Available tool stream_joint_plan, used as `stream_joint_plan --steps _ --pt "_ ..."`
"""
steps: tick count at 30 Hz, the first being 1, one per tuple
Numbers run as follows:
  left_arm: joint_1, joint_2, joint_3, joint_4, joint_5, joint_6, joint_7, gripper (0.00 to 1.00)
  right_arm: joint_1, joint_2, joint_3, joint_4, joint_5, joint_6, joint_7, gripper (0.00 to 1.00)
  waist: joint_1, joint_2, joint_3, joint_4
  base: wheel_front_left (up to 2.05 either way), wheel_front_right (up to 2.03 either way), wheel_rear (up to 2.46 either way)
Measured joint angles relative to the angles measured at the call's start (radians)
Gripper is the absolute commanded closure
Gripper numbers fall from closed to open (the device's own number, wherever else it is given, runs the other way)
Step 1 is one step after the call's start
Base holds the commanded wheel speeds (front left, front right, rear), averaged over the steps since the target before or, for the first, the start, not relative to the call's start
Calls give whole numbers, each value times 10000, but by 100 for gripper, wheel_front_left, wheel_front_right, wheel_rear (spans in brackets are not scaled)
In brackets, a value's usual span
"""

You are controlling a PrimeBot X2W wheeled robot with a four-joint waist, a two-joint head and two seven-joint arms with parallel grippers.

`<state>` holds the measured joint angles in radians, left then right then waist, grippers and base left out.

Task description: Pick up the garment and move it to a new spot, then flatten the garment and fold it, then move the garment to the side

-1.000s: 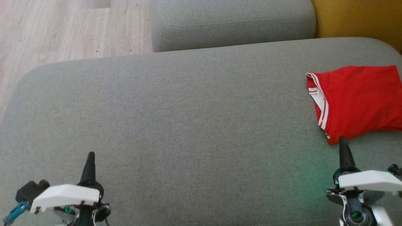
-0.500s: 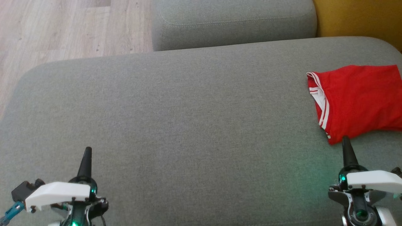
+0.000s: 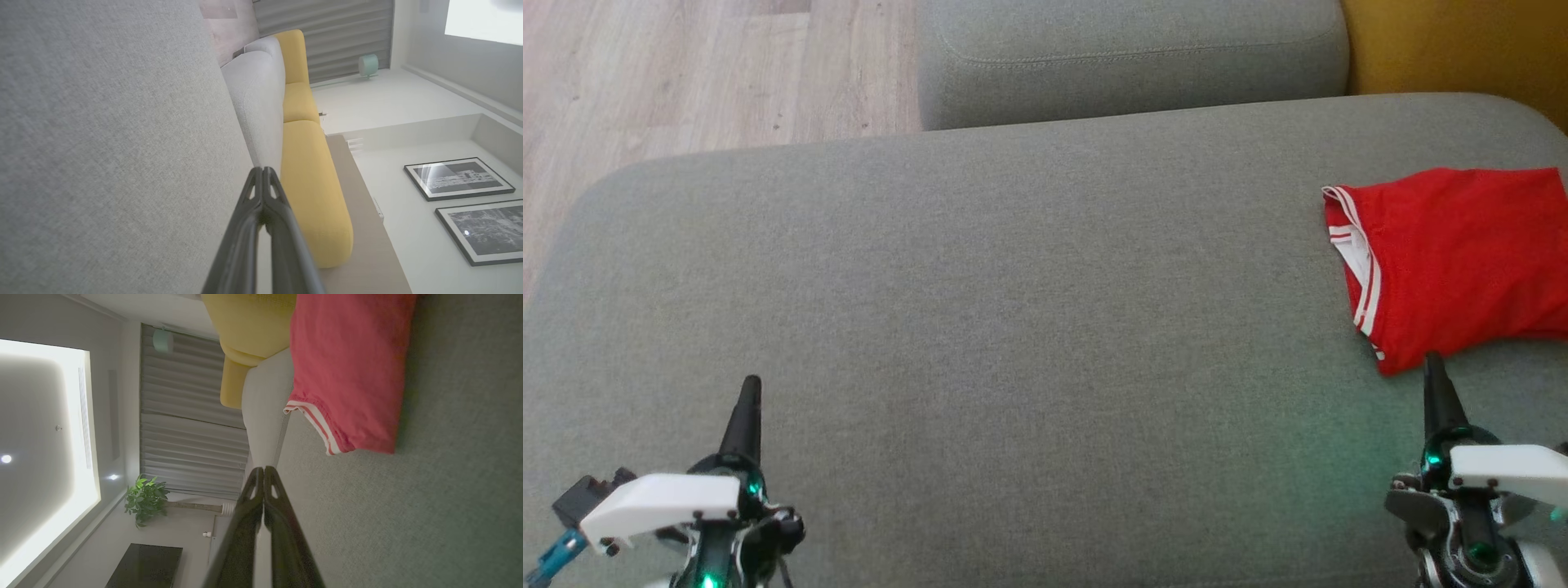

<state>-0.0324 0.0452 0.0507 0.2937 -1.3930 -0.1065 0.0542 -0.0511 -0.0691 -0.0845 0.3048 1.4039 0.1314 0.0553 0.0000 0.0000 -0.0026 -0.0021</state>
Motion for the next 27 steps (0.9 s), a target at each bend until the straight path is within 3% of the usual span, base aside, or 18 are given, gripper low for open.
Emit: stream_joint_plan --steps 17,27 --pt "-162 -29 263 -81 -1858 -163 472 100 -7 226 -433 -169 1735 0 474 100 0 0 53 19 0 0 0" --pt "-164 -29 270 -94 -2115 -167 512 100 -9 230 -502 -213 1977 0 520 100 0 0 58 21 0 0 0"
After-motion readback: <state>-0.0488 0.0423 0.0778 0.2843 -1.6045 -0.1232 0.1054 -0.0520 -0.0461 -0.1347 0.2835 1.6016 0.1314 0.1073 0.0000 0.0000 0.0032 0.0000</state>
